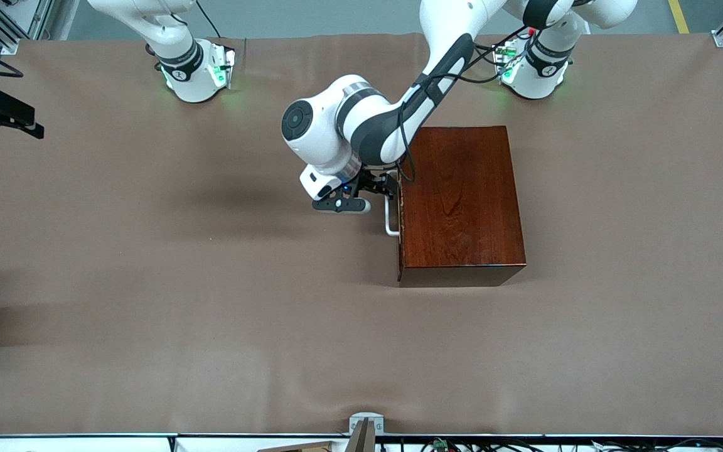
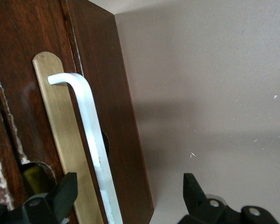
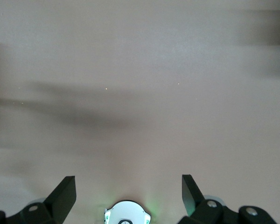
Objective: Open drawer, take yellow block, close drawer
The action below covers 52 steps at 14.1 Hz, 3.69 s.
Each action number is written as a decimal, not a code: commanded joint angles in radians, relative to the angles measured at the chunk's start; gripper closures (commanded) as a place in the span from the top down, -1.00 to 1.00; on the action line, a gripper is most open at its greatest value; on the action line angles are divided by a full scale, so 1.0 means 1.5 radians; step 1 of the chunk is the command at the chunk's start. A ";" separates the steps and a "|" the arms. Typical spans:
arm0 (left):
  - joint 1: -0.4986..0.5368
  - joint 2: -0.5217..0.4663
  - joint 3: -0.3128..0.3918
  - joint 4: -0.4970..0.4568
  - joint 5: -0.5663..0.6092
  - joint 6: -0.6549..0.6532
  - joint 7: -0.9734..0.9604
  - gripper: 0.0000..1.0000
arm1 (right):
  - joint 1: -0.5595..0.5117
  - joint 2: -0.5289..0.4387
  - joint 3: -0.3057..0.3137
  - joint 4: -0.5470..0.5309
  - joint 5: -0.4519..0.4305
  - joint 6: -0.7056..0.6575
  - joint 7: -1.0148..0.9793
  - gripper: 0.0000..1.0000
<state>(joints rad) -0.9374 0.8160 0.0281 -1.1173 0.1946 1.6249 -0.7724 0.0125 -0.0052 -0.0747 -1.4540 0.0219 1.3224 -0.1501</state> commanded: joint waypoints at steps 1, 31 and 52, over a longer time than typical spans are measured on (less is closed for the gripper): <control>-0.008 0.028 0.007 0.033 0.021 -0.015 -0.037 1.00 | -0.012 0.000 0.009 0.003 0.001 -0.005 0.000 1.00; -0.035 0.067 -0.031 0.039 -0.010 0.271 -0.340 1.00 | -0.022 0.004 0.008 0.004 0.000 -0.004 -0.005 1.00; -0.021 -0.029 -0.019 0.034 -0.008 0.248 -0.371 1.00 | -0.036 0.026 0.009 0.007 -0.011 0.002 -0.005 1.00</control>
<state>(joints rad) -0.9810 0.8217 0.0029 -1.0751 0.1911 2.0551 -1.3103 -0.0225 0.0330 -0.0759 -1.4526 0.0204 1.3258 -0.1506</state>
